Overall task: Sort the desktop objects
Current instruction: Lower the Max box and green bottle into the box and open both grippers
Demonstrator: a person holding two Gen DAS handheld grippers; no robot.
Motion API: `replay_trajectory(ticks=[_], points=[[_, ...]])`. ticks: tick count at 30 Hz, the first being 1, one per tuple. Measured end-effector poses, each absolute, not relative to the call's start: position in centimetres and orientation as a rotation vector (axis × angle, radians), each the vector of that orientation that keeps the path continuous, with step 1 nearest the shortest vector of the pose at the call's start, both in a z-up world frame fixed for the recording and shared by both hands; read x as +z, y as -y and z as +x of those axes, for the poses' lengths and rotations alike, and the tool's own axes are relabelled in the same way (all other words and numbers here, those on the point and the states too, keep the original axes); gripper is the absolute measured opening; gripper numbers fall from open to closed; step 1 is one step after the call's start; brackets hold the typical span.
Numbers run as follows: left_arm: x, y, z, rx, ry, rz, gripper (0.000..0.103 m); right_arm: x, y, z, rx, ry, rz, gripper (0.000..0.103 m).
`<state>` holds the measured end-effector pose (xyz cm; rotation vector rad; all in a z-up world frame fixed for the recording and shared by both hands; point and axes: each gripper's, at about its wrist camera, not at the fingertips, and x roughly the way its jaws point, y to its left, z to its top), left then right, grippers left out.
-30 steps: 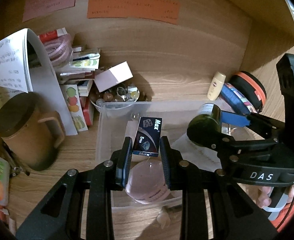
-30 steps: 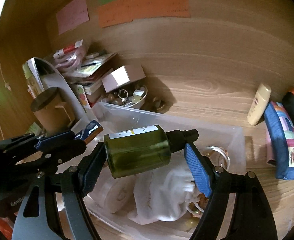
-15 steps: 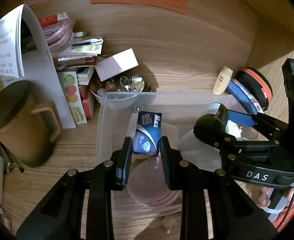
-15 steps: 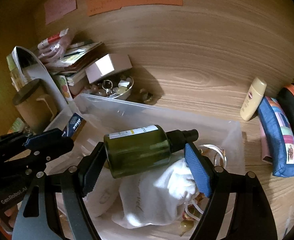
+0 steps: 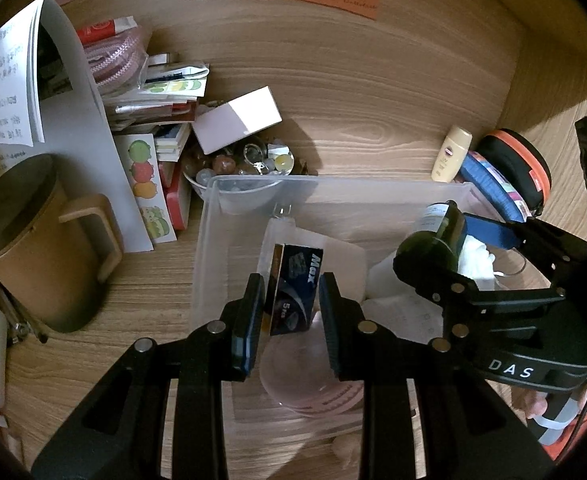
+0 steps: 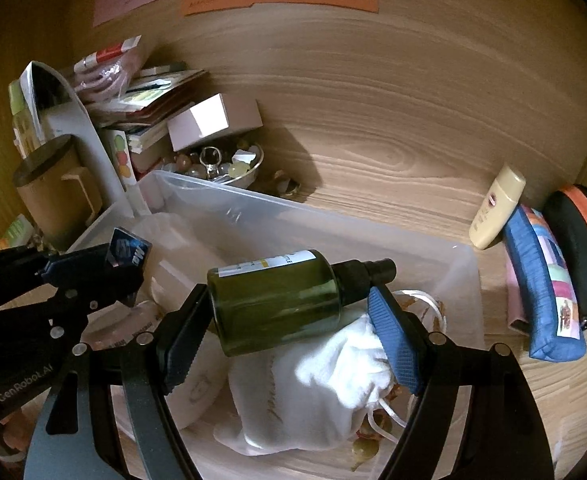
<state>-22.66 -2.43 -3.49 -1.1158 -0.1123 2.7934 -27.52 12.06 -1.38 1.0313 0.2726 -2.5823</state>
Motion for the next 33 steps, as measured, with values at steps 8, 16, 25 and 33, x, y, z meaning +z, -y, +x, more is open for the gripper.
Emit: replay_trajectory(ticks=[8,16,25,33], points=[[-3.5,2.6,-22.8,2.787,0.121,-1.116,0.029,-1.2,-12.3,-27.5,-2.574,-0.277,1.053,0.083],[-3.1,2.3,-22.5,2.796,0.110,-1.084,0.038,-0.9,-12.6,-27.3,-2.570,-0.254,1.047,0.083],[-2.6,2.4,-22.1,2.820,0.114,-1.046,0.052,-0.4,-13.2,-27.1,-2.583,-0.221,1.026,0.086],[-2.1,3.2,-21.8,2.820,0.177,-1.049,0.058,-0.1,-13.4,-26.9,-2.535,-0.157,1.030,0.088]])
